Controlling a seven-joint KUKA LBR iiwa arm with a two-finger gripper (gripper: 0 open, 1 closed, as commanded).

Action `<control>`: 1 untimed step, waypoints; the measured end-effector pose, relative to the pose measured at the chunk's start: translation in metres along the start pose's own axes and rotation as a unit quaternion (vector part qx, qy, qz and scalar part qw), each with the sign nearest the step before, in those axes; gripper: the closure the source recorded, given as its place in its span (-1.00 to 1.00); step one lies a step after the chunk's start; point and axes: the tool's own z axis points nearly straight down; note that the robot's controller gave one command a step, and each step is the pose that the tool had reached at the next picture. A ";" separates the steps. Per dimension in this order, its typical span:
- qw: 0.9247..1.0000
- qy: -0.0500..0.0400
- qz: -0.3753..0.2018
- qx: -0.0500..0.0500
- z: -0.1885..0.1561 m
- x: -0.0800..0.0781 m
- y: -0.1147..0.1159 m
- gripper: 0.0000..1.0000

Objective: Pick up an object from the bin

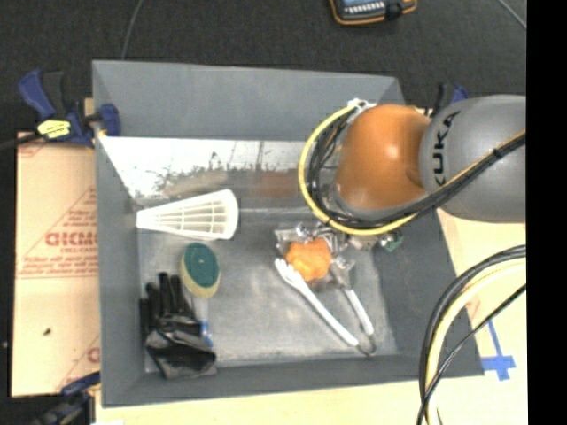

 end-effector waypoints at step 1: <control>0.971 -0.004 0.238 0.002 0.029 0.003 -0.016 -1.00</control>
Offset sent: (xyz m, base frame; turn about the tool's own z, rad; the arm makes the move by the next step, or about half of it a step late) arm -0.0009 -0.0119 -0.0299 -0.3207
